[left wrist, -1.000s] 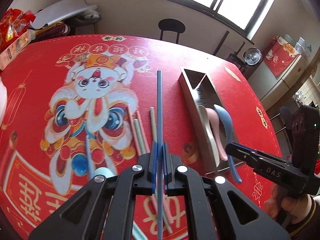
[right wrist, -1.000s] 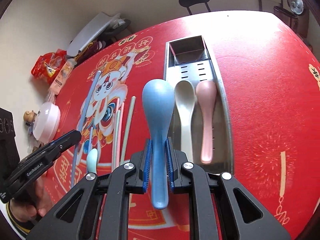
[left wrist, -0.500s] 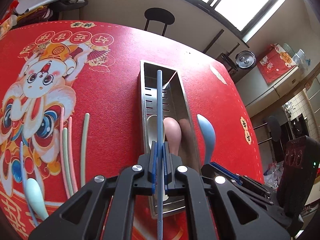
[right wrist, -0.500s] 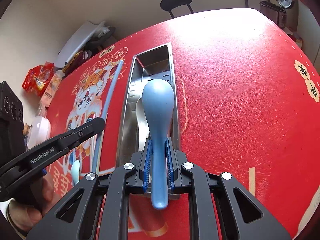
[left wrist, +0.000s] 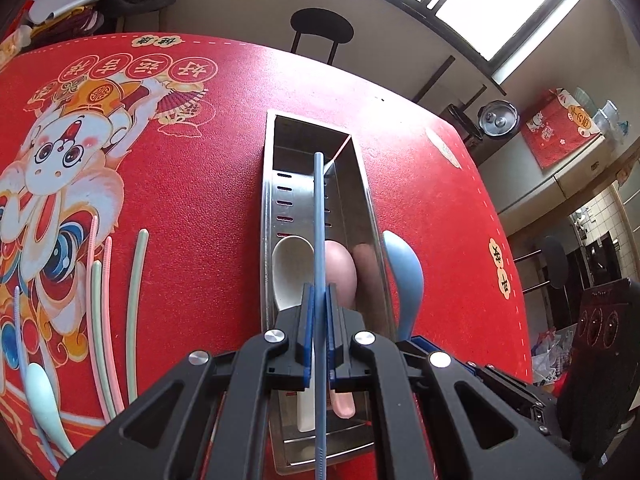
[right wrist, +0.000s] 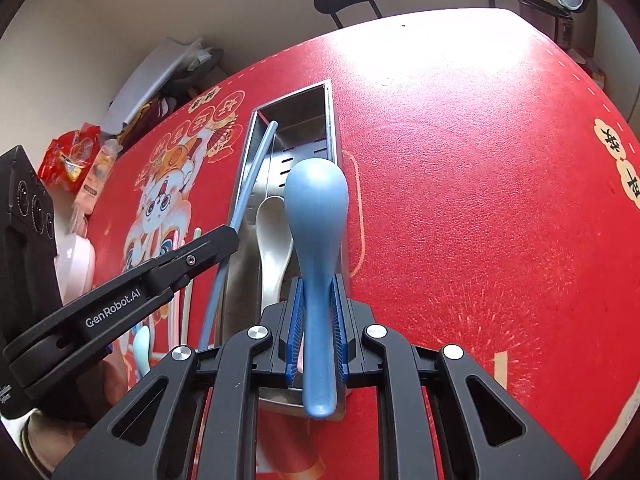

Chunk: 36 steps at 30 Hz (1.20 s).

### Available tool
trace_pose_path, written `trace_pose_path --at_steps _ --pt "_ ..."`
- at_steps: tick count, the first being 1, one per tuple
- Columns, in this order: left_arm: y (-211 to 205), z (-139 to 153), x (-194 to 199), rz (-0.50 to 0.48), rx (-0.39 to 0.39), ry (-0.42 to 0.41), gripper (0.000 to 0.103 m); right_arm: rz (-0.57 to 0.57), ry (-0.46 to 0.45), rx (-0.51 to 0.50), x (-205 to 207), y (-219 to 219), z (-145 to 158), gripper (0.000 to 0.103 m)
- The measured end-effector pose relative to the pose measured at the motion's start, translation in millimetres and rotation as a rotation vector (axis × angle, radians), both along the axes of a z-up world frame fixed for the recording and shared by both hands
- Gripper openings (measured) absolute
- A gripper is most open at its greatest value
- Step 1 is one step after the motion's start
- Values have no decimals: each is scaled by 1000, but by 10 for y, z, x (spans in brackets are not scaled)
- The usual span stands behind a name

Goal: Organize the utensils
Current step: 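Carry the blue spoon and blue chopstick over the steel drainer tray, then lower the blue spoon and chopstick into the tray and open both grippers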

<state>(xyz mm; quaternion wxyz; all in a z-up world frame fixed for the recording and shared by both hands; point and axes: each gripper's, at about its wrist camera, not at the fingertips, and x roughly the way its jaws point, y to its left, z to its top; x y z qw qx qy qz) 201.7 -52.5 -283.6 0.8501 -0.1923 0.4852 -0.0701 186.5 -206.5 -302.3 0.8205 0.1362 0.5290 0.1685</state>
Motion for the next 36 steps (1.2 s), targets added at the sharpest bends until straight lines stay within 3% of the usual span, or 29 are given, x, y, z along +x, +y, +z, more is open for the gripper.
trace_pose_path --at_steps 17,27,36 --pt "98 74 7 -24 -5 -20 6 -6 20 -14 20 42 -44 15" --pt "359 235 -189 -23 96 -62 6 -23 38 -39 86 202 -81 15" --pt "871 224 -396 59 157 -48 7 -28 67 -138 150 420 -134 14"
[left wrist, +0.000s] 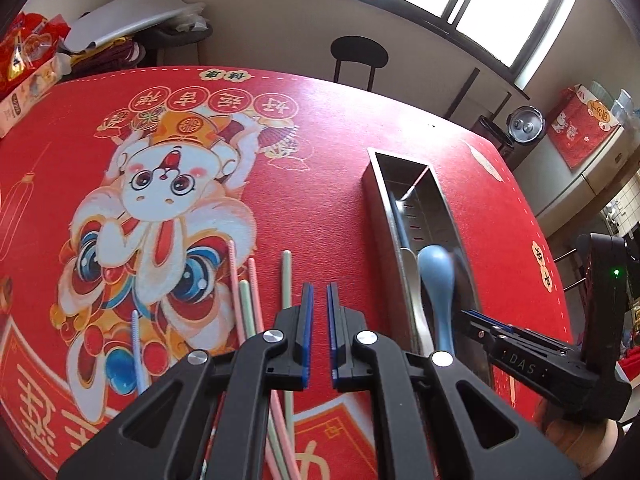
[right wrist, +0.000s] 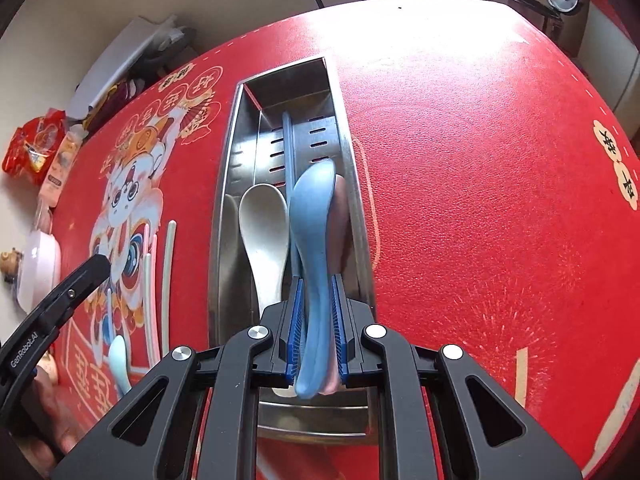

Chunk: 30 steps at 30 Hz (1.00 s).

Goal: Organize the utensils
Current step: 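Lower the blue spoon and chopstick into the tray and open both grippers, then move both tools back to the mint green spoon and blue chopstick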

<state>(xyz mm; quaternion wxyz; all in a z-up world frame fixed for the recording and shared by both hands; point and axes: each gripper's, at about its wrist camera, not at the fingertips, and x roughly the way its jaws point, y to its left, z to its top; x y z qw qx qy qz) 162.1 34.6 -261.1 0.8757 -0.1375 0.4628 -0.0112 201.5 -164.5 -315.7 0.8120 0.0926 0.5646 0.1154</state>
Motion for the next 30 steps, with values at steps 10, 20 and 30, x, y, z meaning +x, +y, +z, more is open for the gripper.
trace_pose_path --at_steps 10,20,30 --pt "459 14 -260 73 18 7 13 10 -6 -14 -62 149 99 16" --pt "867 31 -671 97 46 17 44 35 -43 35 -348 286 198 37" --pt "1089 -53 -1056 109 54 48 77 101 -98 77 -572 489 281 69"
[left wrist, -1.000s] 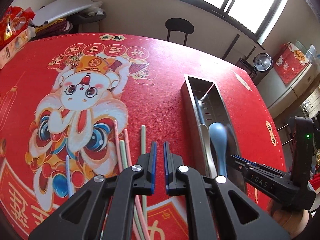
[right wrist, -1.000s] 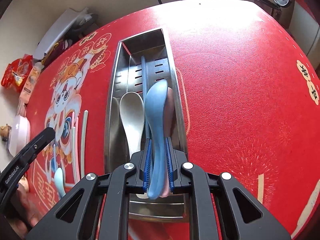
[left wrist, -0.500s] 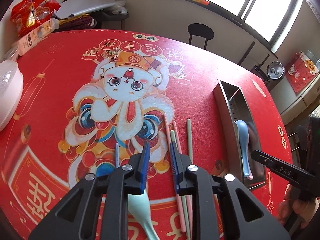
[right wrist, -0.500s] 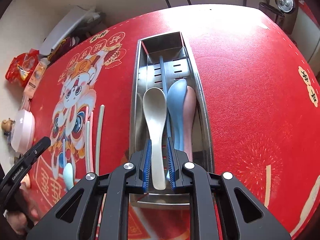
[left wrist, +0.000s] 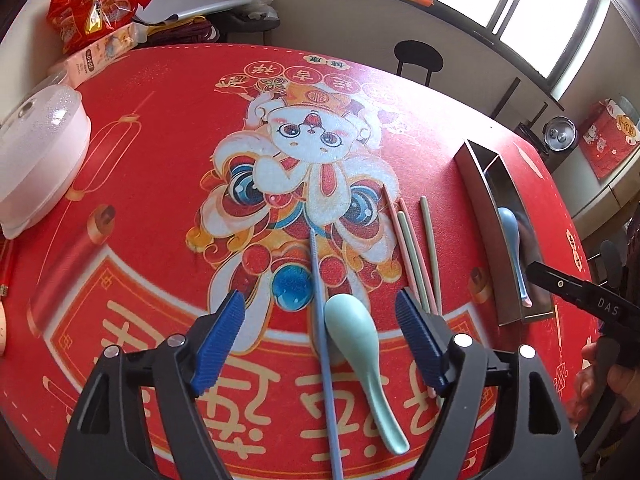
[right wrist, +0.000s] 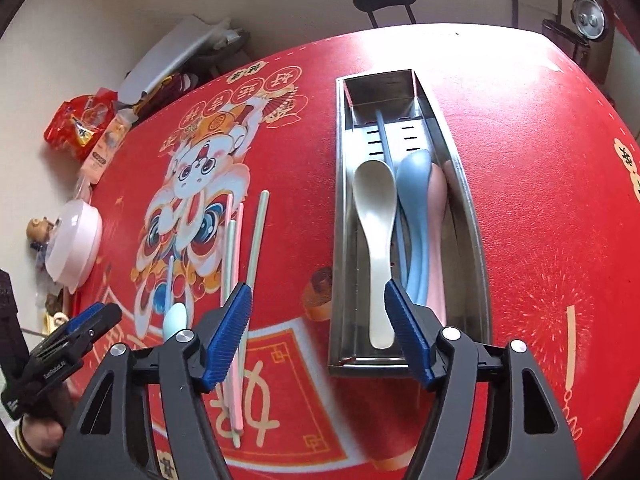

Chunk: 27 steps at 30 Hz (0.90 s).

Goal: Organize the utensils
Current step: 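Move both tools back to the mint green spoon and blue chopstick, then grasp the mint green spoon with the right gripper while the left grasps the blue chopstick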

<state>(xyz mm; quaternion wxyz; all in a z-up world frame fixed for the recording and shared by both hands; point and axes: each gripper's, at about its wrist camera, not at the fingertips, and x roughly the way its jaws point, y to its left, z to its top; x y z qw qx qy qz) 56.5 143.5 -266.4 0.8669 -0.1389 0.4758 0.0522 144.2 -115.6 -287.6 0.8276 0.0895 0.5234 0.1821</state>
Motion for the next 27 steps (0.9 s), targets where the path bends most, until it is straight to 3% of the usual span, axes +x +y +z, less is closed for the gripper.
trace_pose_path --at_steps 4,6,11,25,27 --pt "71 -43 -101 9 8 17 82 43 -12 10 -79 115 20 76" --pt "99 -60 -142 12 10 22 88 60 -20 12 -122 167 31 85" --pt "146 -117 -202 9 10 42 95 107 -40 7 -204 285 50 88" --pt "29 -367 -315 -50 56 102 95 207 -149 -39 -371 616 46 93" --pt "10 -396 -307 -58 52 106 88 222 -133 -49 -363 669 2 93"
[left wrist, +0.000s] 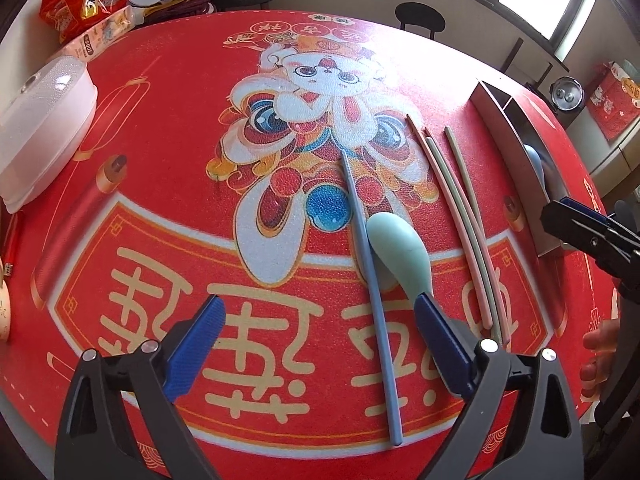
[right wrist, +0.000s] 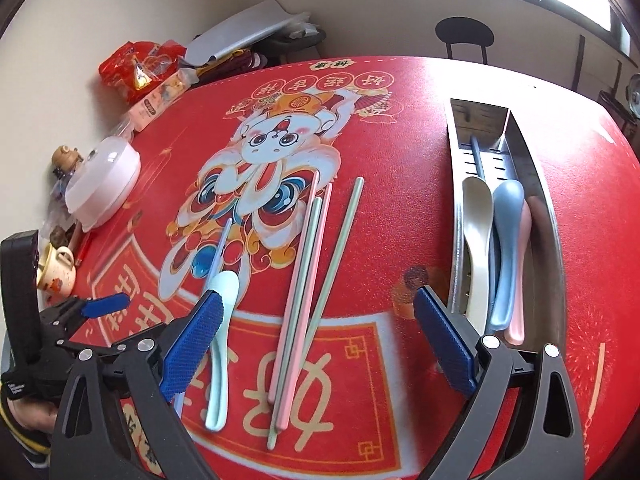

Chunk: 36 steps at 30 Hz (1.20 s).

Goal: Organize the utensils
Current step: 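Grasp the mint green spoon with the right gripper while the left grasps the blue chopstick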

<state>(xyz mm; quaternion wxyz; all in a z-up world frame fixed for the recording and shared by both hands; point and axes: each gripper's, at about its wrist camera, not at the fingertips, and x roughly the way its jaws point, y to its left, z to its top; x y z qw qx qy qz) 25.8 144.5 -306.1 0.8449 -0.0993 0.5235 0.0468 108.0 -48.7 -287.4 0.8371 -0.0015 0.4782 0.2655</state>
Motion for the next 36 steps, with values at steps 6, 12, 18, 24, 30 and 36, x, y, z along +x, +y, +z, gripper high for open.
trace_pose_path --at_steps 6,12,18,24,30,36 --pt "-85 -76 30 -31 -29 9 67 67 74 -53 18 173 -142 93" --pt "-131 -131 63 -45 -44 11 56 75 96 -75 38 259 -217 92" --pt "-118 -164 69 -43 -56 12 48 84 112 -71 79 300 -238 80" --pt "-143 -155 47 -56 -73 9 40 115 150 -68 30 396 -294 67" --pt "-213 -142 7 -78 -71 4 26 176 174 -58 -87 543 -325 50" --pt "-100 -113 -36 -49 -82 -4 26 243 211 -54 -204 703 -405 38"
